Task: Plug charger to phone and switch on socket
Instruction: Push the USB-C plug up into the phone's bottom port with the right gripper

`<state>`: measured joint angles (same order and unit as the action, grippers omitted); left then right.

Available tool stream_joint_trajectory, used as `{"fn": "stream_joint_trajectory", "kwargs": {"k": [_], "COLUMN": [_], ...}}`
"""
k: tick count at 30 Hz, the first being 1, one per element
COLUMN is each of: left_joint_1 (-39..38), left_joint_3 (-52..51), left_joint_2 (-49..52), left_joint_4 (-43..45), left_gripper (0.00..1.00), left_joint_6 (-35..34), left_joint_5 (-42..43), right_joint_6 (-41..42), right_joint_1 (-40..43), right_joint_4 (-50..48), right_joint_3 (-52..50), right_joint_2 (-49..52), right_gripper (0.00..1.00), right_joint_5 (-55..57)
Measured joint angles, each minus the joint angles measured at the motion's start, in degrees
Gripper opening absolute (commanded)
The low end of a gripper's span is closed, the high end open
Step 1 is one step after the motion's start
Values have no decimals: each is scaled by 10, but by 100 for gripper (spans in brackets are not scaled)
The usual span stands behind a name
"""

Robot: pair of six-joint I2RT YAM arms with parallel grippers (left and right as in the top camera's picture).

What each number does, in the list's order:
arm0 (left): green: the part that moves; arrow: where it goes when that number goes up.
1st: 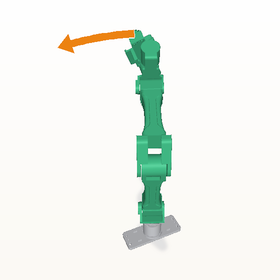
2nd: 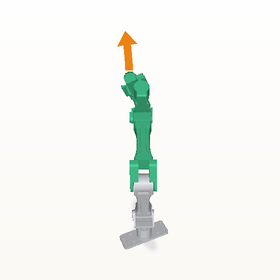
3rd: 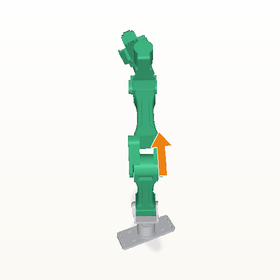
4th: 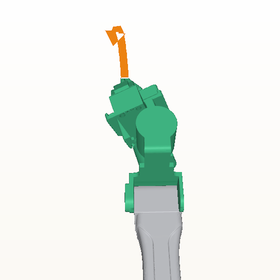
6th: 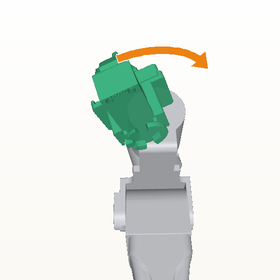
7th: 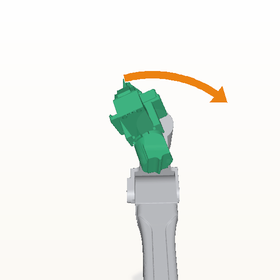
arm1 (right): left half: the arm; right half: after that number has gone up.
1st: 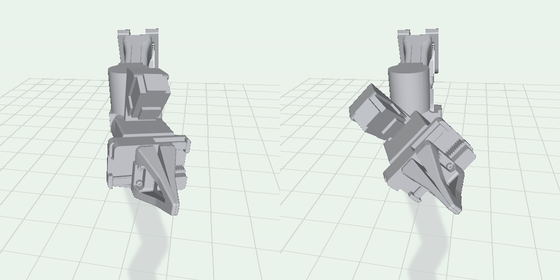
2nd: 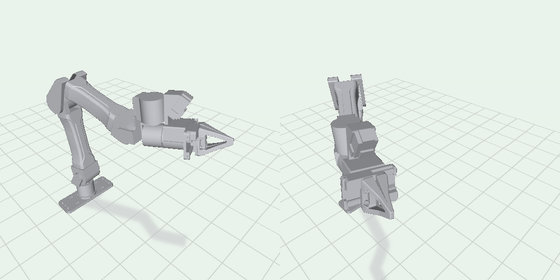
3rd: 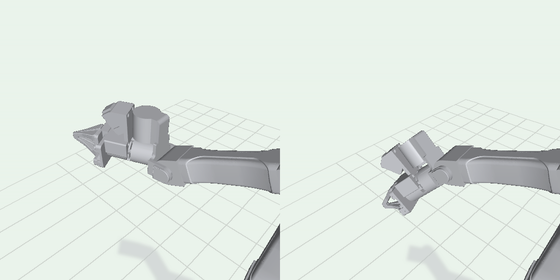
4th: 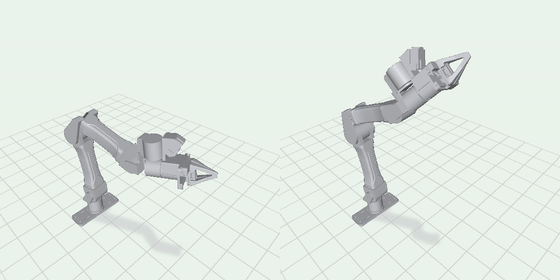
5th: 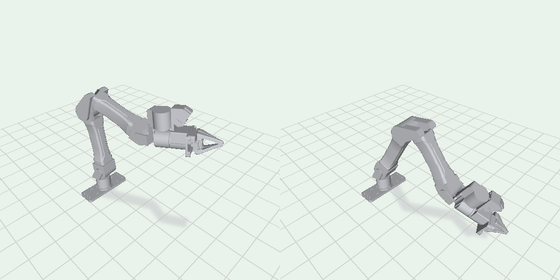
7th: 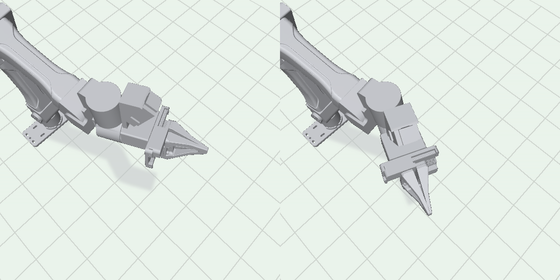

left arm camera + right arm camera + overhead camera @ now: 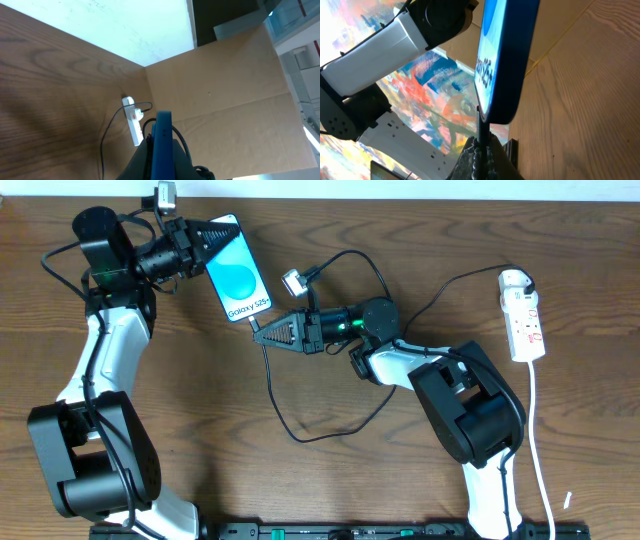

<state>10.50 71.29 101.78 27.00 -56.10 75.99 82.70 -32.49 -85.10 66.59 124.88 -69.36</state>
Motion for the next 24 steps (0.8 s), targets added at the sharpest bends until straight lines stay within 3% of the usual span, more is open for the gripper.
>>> {"fn": "stream_joint_trajectory", "kwargs": {"k": [24], "left_joint_1": [1], "left_joint_3": [0], "left_joint_2": [0], "left_joint_4": [0], "left_gripper": [7], "left_joint_6": [6], "left_joint_5": [7], "right_joint_6": [0], "right_joint_1": [2], "right_joint_4": [0], "right_joint_3": [0], "right_joint_2": [0], "right_gripper": [1], "right_joint_5": [-3]}}
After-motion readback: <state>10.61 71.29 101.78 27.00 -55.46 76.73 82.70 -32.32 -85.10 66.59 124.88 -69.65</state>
